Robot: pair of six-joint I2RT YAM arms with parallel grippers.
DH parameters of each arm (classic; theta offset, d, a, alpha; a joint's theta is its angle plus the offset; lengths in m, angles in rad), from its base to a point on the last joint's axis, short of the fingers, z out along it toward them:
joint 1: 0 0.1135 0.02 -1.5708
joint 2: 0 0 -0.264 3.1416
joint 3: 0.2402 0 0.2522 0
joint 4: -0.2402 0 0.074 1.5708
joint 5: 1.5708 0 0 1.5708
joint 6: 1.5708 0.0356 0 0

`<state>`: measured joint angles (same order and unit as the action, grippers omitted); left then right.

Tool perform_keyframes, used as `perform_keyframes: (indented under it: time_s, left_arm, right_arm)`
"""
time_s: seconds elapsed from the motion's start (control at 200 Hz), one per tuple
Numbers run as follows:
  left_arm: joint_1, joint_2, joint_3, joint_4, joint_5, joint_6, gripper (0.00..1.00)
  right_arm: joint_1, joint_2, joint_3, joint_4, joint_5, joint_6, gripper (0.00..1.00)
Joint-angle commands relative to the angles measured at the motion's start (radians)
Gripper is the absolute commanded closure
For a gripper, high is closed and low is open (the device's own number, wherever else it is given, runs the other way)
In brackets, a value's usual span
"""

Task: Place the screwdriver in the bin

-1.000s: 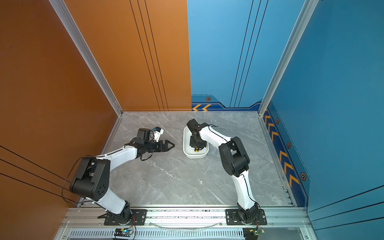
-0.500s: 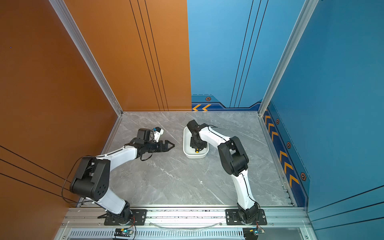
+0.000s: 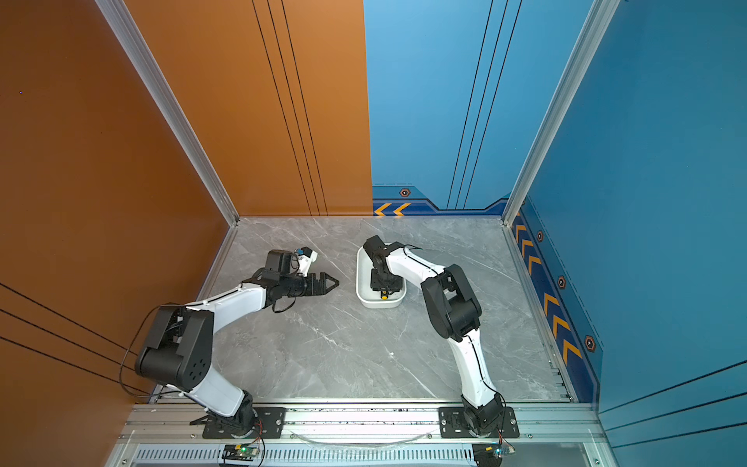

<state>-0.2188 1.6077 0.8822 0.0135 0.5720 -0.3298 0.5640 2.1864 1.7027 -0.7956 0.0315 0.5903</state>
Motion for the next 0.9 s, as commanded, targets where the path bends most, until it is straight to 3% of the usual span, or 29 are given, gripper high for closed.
perform_keyframes:
  time_s: [0.0,0.095,0.275,0.446,0.531,0.691,0.896]
  left_arm:
    - [0.019,-0.05,-0.015,-0.029,-0.009,0.037,0.02]
    - [0.034,-0.069,-0.012,-0.052,-0.018,0.05,0.02]
    - [0.064,-0.133,-0.042,-0.048,-0.063,0.076,0.02]
    - [0.084,-0.281,-0.155,0.028,-0.277,0.228,0.02]
    - [0.127,-0.339,-0.241,0.146,-0.375,0.268,0.02]
    - [0.264,-0.345,-0.342,0.318,-0.397,0.198,0.02]
    - [0.333,-0.288,-0.419,0.468,-0.403,0.205,0.02]
  right_arm:
    - [0.003,-0.066,-0.025,-0.03,0.034,-0.017,0.44]
    - [0.002,-0.138,-0.03,-0.04,0.056,-0.03,0.36]
    - [0.006,-0.302,-0.035,-0.059,0.038,-0.128,0.31]
    - [0.002,-0.535,-0.167,0.028,0.121,-0.378,0.29]
    - [-0.06,-0.661,-0.291,0.12,0.092,-0.475,0.29]
    - [-0.27,-0.892,-0.606,0.395,0.054,-0.492,0.28]
    - [-0.456,-1.124,-1.157,1.048,0.07,-0.552,0.28]
